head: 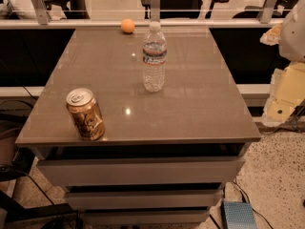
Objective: Knock water bottle over
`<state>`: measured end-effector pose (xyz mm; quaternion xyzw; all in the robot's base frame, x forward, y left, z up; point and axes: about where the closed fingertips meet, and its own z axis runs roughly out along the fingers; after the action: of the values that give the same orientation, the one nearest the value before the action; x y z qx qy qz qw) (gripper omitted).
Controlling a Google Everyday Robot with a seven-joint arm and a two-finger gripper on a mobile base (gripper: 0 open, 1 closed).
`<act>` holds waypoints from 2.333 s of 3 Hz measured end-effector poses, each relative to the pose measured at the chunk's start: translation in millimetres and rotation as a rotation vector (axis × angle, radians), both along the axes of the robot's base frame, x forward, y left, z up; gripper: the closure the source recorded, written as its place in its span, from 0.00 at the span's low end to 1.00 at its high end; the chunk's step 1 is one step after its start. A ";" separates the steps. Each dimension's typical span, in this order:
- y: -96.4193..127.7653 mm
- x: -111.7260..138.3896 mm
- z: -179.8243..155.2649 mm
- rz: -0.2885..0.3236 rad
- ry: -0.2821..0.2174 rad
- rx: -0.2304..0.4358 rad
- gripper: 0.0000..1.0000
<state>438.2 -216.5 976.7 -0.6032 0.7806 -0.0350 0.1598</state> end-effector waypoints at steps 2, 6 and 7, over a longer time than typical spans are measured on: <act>2.4 10.1 -4.7 0.036 0.003 0.061 0.00; 80.1 80.3 -28.3 0.086 -0.059 0.645 0.00; 79.7 80.1 -28.7 0.086 -0.059 0.641 0.00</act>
Offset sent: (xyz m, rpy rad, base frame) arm 0.0261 0.0043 -0.0163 0.1688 0.0296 0.1004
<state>518.3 -136.8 948.0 -0.5535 0.7206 0.2020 0.3654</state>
